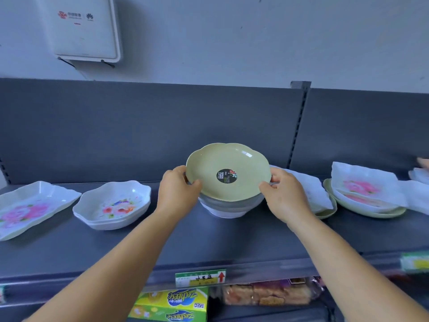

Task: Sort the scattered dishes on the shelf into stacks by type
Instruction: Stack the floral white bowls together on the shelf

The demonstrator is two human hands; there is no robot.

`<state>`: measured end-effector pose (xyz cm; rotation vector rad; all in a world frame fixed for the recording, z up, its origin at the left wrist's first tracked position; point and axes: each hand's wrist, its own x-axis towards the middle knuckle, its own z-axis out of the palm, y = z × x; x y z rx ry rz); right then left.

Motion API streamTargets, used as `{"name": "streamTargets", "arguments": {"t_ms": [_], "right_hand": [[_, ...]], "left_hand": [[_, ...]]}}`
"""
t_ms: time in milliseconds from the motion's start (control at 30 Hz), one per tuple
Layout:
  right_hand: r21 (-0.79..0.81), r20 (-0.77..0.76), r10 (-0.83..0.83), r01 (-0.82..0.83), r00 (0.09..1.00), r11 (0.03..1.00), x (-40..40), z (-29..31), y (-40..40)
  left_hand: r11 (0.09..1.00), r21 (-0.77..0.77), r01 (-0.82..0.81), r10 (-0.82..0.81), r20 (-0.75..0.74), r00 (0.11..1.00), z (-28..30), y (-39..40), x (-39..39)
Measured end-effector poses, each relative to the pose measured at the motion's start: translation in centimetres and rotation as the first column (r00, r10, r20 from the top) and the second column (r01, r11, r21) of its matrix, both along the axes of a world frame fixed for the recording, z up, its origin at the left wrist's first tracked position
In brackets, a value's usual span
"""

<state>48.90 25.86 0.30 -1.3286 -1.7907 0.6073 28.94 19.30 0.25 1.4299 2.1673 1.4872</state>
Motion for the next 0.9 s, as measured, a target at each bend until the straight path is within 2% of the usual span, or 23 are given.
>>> {"name": "streamTargets", "arguments": {"t_ms": [167,367,533,700,900], "right_hand": [[-0.002,0.019,0.007,-0.007,1.0,1.0,0.7,0.0,1.7],[-0.026,0.255,0.058,-0.053,0.965,0.998,0.1,-1.4,1.7],[-0.031,0.323,0.036,-0.027,0.946,0.999,-0.1,-2.7,1.6],[-0.092,0.248,0.027,-0.004,0.968,0.996,-0.3,-3.5,1.5],[-0.185,0.111,0.001,0.02,0.994,0.983,-1.1,-3.5,1.4]], "left_hand": [[0.997,-0.059,-0.046,0.044,-0.031,0.999,0.1,2.1,0.5],[0.979,-0.182,-0.09,0.079,-0.065,0.995,-1.4,3.3,-0.4],[0.983,-0.172,-0.068,0.062,-0.04,0.997,-2.5,3.8,-0.8],[0.976,-0.218,-0.021,0.019,-0.011,1.0,-3.2,4.3,-0.9],[0.971,-0.24,0.021,0.005,0.107,0.994,-3.6,4.6,-0.8]]}}
